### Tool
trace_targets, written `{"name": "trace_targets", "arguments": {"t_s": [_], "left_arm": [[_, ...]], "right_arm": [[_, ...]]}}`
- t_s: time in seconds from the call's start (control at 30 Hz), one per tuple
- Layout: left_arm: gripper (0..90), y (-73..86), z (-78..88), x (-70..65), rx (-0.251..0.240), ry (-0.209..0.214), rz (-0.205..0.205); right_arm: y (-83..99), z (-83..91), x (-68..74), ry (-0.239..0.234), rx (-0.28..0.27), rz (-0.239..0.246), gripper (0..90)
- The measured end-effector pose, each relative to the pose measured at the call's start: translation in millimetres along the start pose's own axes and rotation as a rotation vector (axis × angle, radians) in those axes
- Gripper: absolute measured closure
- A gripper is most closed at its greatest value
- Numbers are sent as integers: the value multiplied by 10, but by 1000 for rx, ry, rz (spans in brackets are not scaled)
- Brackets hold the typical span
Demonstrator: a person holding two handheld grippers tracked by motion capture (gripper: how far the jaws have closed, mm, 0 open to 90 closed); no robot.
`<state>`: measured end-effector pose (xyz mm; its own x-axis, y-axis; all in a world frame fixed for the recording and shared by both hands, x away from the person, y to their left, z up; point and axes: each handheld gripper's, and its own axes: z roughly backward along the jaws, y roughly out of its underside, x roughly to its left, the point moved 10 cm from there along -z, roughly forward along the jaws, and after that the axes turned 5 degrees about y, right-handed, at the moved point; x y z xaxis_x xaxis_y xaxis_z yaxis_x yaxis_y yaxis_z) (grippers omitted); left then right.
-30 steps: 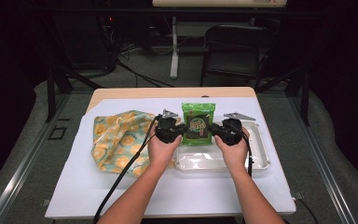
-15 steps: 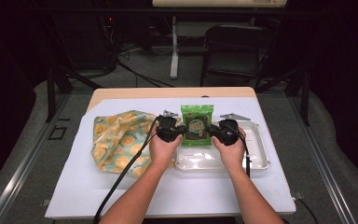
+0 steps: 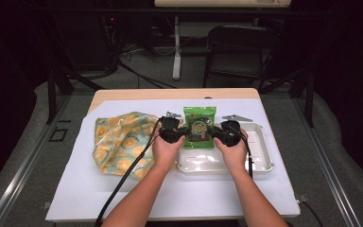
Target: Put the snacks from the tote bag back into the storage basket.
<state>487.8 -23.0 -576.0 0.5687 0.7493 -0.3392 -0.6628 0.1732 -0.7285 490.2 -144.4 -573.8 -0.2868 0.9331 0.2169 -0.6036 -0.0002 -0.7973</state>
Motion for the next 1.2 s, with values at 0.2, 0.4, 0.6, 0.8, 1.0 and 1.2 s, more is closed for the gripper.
{"name": "trace_targets", "arguments": {"t_s": [0.2, 0.4, 0.6, 0.8, 1.0, 1.2], "left_arm": [[818, 19, -23, 23, 11, -7, 2], [812, 31, -45, 48, 18, -13, 11], [806, 43, -67, 71, 25, -18, 20], [804, 66, -97, 93, 37, -25, 23], [791, 77, -120, 126, 53, -34, 27], [783, 106, -147, 151, 70, -37, 32]], "right_arm": [[24, -35, -7, 3, 15, 11, 723], [48, -83, -3, -3, 26, 7, 703], [59, -122, 0, -1, 32, 7, 697], [92, -163, 1, -6, 53, 10, 666], [124, -203, 8, -5, 71, 15, 653], [127, -233, 16, 1, 72, 34, 638]]}}
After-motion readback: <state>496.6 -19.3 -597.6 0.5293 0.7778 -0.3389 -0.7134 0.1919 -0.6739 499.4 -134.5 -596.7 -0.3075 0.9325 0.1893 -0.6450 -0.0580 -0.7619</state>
